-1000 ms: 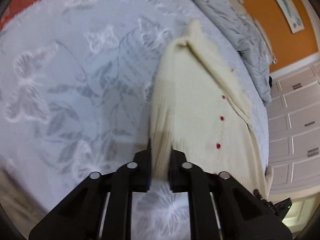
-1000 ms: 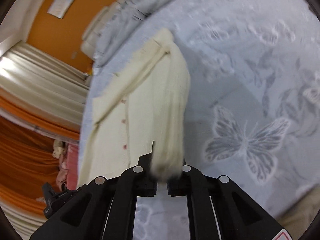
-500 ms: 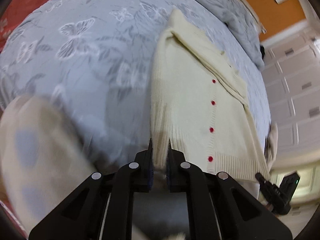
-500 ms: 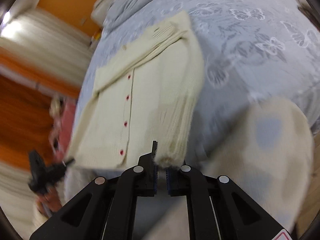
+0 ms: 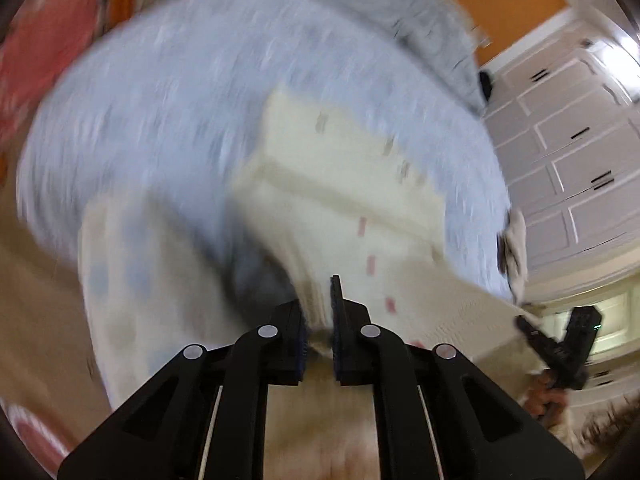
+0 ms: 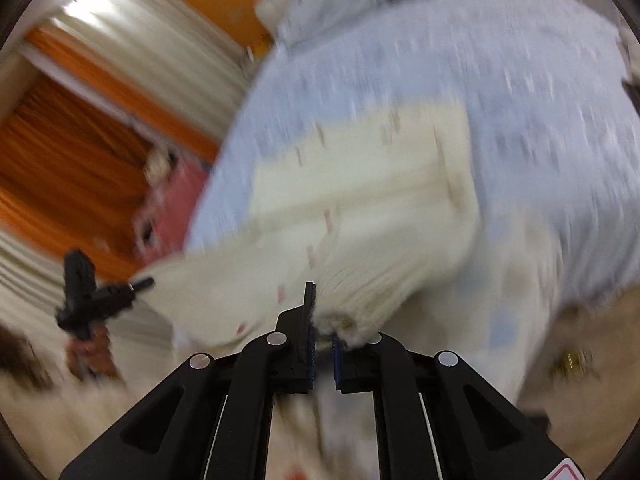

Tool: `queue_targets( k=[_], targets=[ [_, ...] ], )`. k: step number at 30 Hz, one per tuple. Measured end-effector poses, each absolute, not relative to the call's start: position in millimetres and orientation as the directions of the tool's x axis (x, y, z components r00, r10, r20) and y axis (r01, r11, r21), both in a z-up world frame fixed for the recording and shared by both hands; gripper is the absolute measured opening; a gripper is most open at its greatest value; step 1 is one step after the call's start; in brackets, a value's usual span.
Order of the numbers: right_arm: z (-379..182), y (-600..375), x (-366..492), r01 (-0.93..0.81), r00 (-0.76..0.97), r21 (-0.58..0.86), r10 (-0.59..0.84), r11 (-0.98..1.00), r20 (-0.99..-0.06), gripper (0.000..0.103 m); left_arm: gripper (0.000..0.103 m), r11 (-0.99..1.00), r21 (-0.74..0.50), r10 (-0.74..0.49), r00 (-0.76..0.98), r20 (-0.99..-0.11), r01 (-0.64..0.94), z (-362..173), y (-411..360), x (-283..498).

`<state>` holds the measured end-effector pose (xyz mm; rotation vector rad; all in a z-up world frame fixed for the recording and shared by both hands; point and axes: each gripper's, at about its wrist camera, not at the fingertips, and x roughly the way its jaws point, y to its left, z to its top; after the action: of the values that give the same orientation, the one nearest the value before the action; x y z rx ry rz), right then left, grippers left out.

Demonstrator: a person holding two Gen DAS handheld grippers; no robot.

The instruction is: Fold small clothes

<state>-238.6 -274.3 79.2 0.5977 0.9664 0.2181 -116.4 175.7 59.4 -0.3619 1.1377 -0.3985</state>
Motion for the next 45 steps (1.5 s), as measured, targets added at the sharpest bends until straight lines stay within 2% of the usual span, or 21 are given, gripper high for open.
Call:
queue_targets(
  k=[3, 6, 14, 18, 20, 21, 22, 23, 24, 25, 26, 29, 32, 35, 36, 37, 38, 39, 40, 43, 45],
  targets=[
    [69, -302, -180, 0.11, 0.678, 0.611, 0.391, 0.784, -0.623, 0.007, 0.009, 0.888, -0.429, -0.453, 0.474, -0.755, 0.165, 61, 151, -45],
    [36, -328, -117, 0.179, 0.723, 0.65, 0.349, 0.739, -0.596, 0.007, 0.009, 0.914, -0.382, -0.395, 0.516, -0.76, 0.138, 39, 132, 20],
    [-55, -343, 6, 0.379, 0.644, 0.585, 0.25, 0.717, -0.723, 0.009, 0.009, 0.96, -0.277, -0.239, 0.42, -0.875, -0.031, -74, 92, 154],
    [-89, -358, 31, 0.452, 0.604, 0.584, 0.25, 0.674, -0.757, 0.02, 0.018, 0.949, -0.297, -0.235, 0.385, -0.893, -0.11, -108, 98, 180],
    [-94, -365, 33, 0.463, 0.614, 0.601, 0.253, 0.651, -0.747, 0.036, 0.022, 0.937, -0.325, -0.256, 0.377, -0.89, -0.131, -112, 103, 185],
    [-90, -370, 26, 0.468, 0.638, 0.614, 0.238, 0.635, -0.733, 0.052, 0.029, 0.92, -0.366, -0.291, 0.381, -0.877, -0.14, -112, 108, 187],
    [-85, -373, 19, 0.47, 0.664, 0.622, 0.213, 0.626, -0.716, 0.065, 0.043, 0.909, -0.393, -0.313, 0.392, -0.865, -0.141, -108, 111, 186],
    [-76, -378, 6, 0.47, 0.709, 0.632, 0.163, 0.616, -0.686, 0.07, 0.054, 0.905, -0.398, -0.305, 0.425, -0.852, -0.149, -102, 116, 184],
    [-69, -381, -3, 0.469, 0.73, 0.638, 0.137, 0.611, -0.669, 0.072, 0.078, 0.911, -0.379, -0.264, 0.476, -0.839, -0.162, -93, 121, 180],
    [-65, -385, -12, 0.47, 0.749, 0.644, 0.113, 0.604, -0.652, 0.072, 0.089, 0.926, -0.332, -0.183, 0.555, -0.811, -0.18, -79, 130, 171],
    [-61, -389, -23, 0.478, 0.753, 0.646, 0.1, 0.595, -0.65, 0.072, 0.089, 0.931, -0.318, -0.16, 0.582, -0.797, -0.18, -73, 133, 168],
    [-60, -383, -42, 0.489, 0.726, 0.606, 0.092, 0.628, -0.682, 0.072, 0.089, 0.944, -0.301, -0.173, 0.575, -0.8, -0.135, -63, 140, 151],
    [-69, -359, -46, 0.487, 0.628, 0.441, 0.048, 0.754, -0.776, 0.072, 0.089, 0.967, -0.241, -0.161, 0.55, -0.82, -0.077, -68, 132, 128],
    [-85, -341, -42, 0.468, 0.577, 0.36, 0.029, 0.807, -0.816, 0.071, 0.089, 0.984, -0.177, -0.143, 0.502, -0.853, -0.021, -89, 115, 111],
    [-88, -337, -39, 0.466, 0.563, 0.34, 0.023, 0.817, -0.826, 0.063, 0.087, 0.986, -0.164, -0.135, 0.477, -0.869, -0.019, -99, 113, 110],
    [-90, -334, -37, 0.458, 0.566, 0.341, 0.027, 0.821, -0.824, 0.037, 0.074, 0.989, -0.15, -0.127, 0.45, -0.884, -0.016, -110, 110, 107],
    [-91, -332, -33, 0.446, 0.556, 0.342, 0.043, 0.827, -0.83, 0.016, 0.063, 0.991, -0.136, -0.12, 0.428, -0.896, -0.007, -117, 107, 106],
    [-94, -330, -26, 0.446, 0.536, 0.342, 0.06, 0.827, -0.842, 0.009, 0.046, 0.994, -0.113, -0.104, 0.403, -0.909, 0.001, -124, 104, 107],
    [-89, -331, -26, 0.441, 0.549, 0.362, 0.073, 0.821, -0.833, 0.008, 0.031, 0.992, -0.124, -0.12, 0.393, -0.912, 0.014, -127, 102, 107],
    [-51, -332, -35, 0.413, 0.654, 0.402, 0.041, 0.817, -0.756, 0.007, 0.02, 0.994, -0.111, -0.096, 0.413, -0.905, -0.012, -117, 105, 111],
    [-47, -344, -40, 0.436, 0.677, 0.429, 0.027, 0.791, -0.736, 0.007, 0.019, 0.994, -0.105, -0.082, 0.396, -0.915, -0.038, -117, 109, 118]
  ],
)
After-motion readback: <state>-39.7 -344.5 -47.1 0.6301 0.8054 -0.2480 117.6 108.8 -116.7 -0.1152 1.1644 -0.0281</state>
